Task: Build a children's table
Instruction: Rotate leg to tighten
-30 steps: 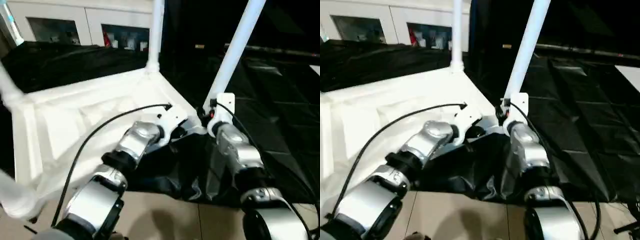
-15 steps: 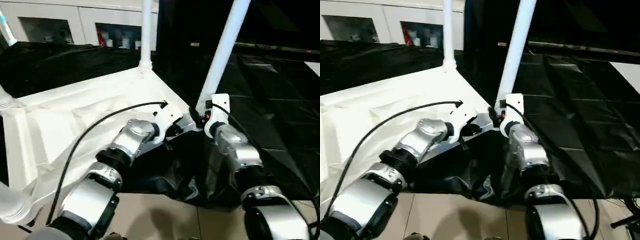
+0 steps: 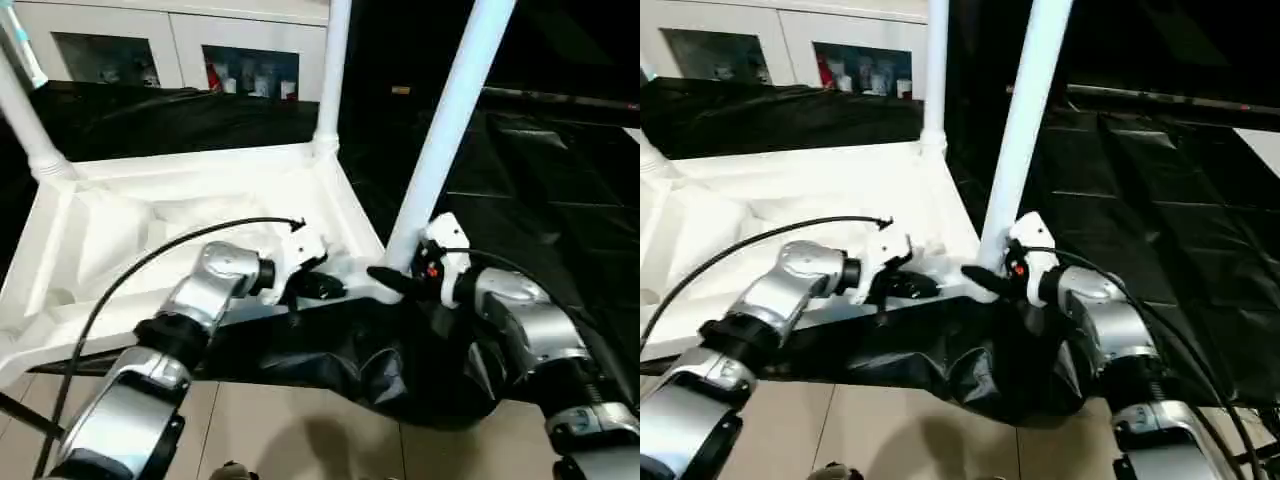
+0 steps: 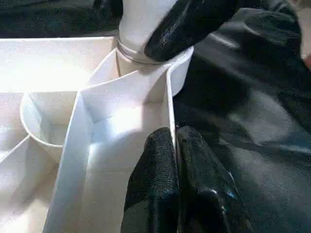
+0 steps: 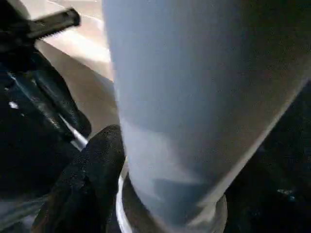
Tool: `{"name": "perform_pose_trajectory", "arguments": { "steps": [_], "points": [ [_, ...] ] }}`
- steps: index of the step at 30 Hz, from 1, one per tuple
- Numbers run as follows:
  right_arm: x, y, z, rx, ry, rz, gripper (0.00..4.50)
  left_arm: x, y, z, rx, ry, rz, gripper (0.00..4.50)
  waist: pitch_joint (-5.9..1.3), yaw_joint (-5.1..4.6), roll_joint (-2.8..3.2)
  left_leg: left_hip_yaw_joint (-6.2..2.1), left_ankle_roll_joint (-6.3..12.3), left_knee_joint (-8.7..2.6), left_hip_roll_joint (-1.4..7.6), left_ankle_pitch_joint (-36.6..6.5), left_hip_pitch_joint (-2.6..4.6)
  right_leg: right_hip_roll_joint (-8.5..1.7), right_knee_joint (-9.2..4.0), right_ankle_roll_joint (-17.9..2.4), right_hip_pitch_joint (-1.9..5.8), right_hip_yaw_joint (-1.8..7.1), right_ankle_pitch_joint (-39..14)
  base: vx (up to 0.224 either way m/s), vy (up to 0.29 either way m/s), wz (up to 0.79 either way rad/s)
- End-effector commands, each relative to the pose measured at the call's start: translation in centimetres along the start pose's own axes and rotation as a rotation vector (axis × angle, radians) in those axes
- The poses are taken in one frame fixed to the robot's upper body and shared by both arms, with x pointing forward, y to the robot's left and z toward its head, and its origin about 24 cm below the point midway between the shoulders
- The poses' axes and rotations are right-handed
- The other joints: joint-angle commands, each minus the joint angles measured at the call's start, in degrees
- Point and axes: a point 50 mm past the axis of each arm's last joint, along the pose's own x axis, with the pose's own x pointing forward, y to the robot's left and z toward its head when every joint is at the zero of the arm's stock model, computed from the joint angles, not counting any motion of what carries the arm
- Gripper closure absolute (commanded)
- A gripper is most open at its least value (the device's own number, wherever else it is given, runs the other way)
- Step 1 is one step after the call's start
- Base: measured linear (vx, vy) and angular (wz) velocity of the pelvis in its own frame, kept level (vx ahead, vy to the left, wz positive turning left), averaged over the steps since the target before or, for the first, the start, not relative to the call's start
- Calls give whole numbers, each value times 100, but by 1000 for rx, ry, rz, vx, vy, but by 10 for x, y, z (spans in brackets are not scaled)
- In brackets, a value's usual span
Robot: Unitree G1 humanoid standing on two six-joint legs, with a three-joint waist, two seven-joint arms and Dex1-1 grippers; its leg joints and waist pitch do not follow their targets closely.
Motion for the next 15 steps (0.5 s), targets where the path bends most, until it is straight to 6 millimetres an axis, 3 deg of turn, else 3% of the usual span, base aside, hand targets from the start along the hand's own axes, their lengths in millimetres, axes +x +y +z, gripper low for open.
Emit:
{"name": "perform_pose_trajectory", "arguments": {
  "steps": [1,9,15],
  "points": [
    [-2,3,7,-12,-17,54,161,6,-7,15,43,-71,-86,450,-392,-14,11,26,183,-401,123,-1601,131,-245,-421,-1398,272,191,-1156,0,0,0],
    [-5,6,1,-26,22,113,230,1,-9,13,42,-62,-91,450,-411,0,-5,28,184,-383,110,-1383,113,-243,-395,-1376,277,189,-1001,0,0,0],
    [-6,10,-3,-29,37,133,256,0,-9,12,43,-51,-81,450,-407,8,16,28,180,-387,108,-1421,122,-236,-402,-1378,273,186,-1025,0,0,0]
  ]
}}
